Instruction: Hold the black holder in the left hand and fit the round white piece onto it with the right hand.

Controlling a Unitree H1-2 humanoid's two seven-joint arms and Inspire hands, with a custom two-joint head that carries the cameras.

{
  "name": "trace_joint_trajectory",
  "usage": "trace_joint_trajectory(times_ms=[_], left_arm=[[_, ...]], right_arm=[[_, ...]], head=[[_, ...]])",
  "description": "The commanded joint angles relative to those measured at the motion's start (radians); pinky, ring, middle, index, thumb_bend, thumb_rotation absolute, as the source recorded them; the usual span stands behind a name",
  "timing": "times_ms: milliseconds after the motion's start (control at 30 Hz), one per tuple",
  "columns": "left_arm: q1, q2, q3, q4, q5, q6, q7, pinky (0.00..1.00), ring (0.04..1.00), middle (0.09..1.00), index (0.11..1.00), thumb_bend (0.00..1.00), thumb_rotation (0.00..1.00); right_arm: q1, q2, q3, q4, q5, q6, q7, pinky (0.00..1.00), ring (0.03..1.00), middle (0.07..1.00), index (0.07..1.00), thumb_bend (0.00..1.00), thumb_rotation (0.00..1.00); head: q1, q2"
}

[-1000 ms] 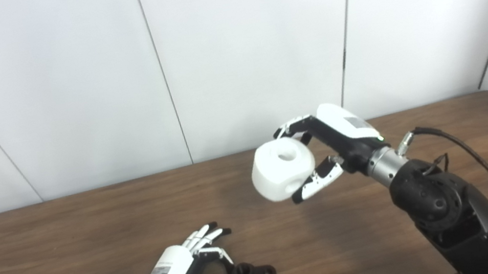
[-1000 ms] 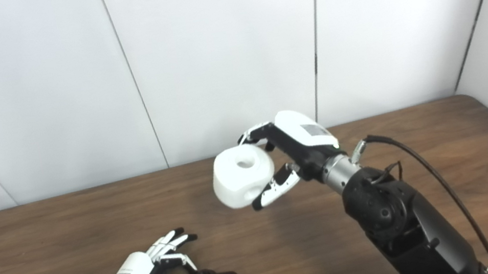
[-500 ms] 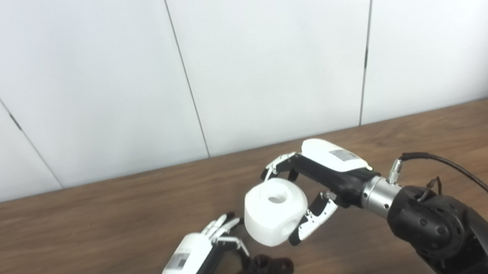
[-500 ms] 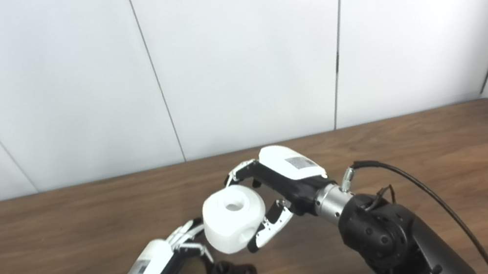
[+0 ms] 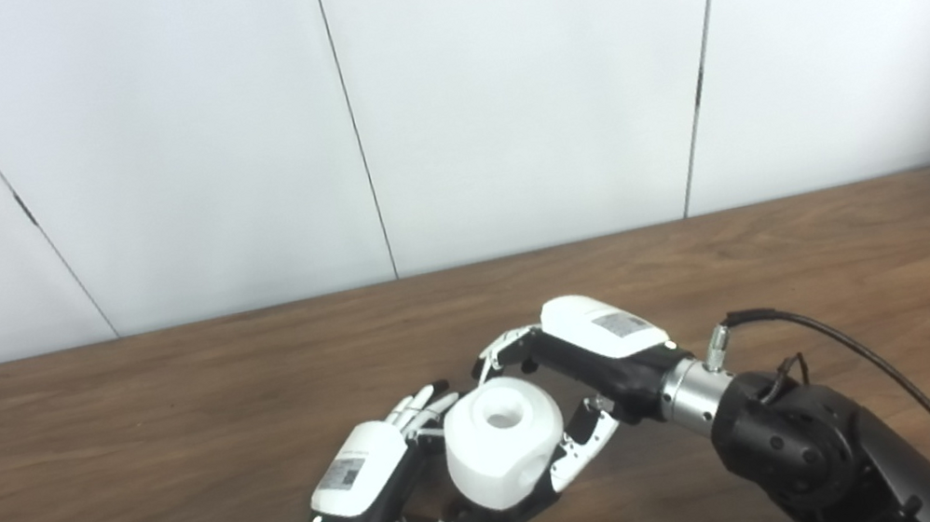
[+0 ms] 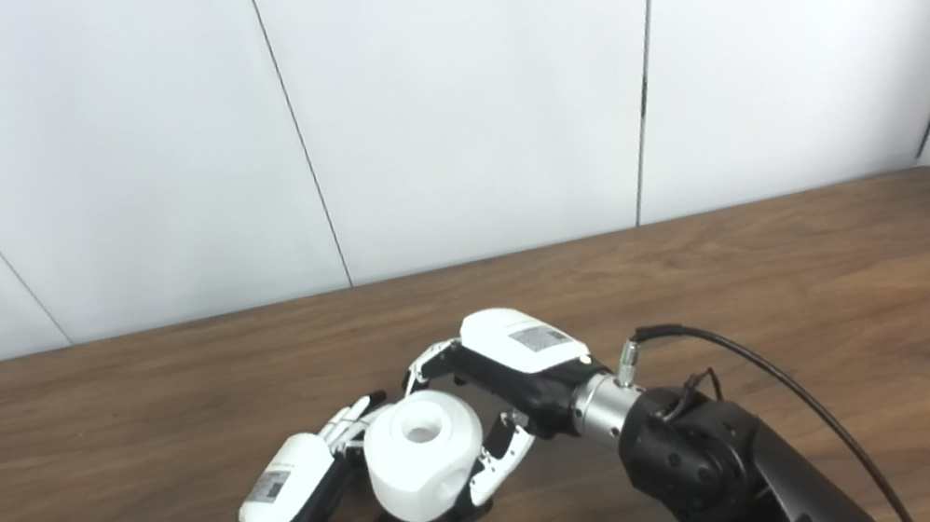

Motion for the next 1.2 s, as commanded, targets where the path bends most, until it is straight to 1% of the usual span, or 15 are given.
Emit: trace_joint_trajectory(times_ms=[0,167,400,600,833,1033,1133,1167], left_arm=[[0.078,-0.028,-0.097,0.079,0.109,0.065,-0.147,0.97,0.988,0.921,0.483,0.52,0.06],[0.08,-0.03,-0.094,0.077,0.101,0.068,-0.152,0.98,0.991,0.921,0.483,0.52,0.06],[0.083,-0.03,-0.094,0.069,0.108,0.069,-0.151,0.97,0.987,0.917,0.483,0.52,0.06],[0.09,-0.027,-0.093,0.05,0.103,0.081,-0.163,0.99,0.991,0.92,0.483,0.52,0.06],[0.093,-0.027,-0.097,0.045,0.105,0.081,-0.156,0.98,0.99,0.918,0.483,0.52,0.06],[0.094,-0.024,-0.098,0.035,0.106,0.09,-0.168,0.98,0.992,0.917,0.483,0.52,0.06],[0.094,-0.02,-0.098,0.032,0.106,0.094,-0.171,0.99,0.995,0.919,0.484,0.52,0.06],[0.094,-0.019,-0.097,0.033,0.104,0.092,-0.171,0.99,0.997,0.92,0.484,0.52,0.06]], right_arm=[[-0.043,0.006,-0.003,-0.009,-0.008,-0.055,-0.008,0.67,0.794,0.772,0.479,0.52,0.13],[-0.038,0.007,0.011,0.008,-0.024,-0.068,0.001,0.65,0.791,0.773,0.479,0.52,0.13],[-0.039,0.007,0.018,0.032,-0.034,-0.083,0.007,0.66,0.791,0.779,0.48,0.52,0.13],[-0.045,0.01,0.023,0.068,-0.047,-0.118,-0.007,0.66,0.788,0.775,0.48,0.52,0.13],[-0.059,0.01,0.023,0.077,-0.06,-0.106,0.015,0.67,0.794,0.777,0.48,0.52,0.13],[-0.065,0.007,0.018,0.091,-0.057,-0.115,0.016,0.67,0.788,0.772,0.48,0.52,0.13],[-0.07,0.002,0.019,0.082,-0.049,-0.096,0.05,0.67,0.792,0.79,0.489,0.52,0.14],[-0.075,-0.004,0.025,0.071,-0.051,-0.076,0.08,0.66,0.793,0.819,0.649,0.75,0.21]], head=[[0.002,0.002],[0.003,0.005],[0.009,0.011],[0.01,0.013],[0.016,0.023],[0.017,0.027],[0.015,0.027],[0.015,0.026]])
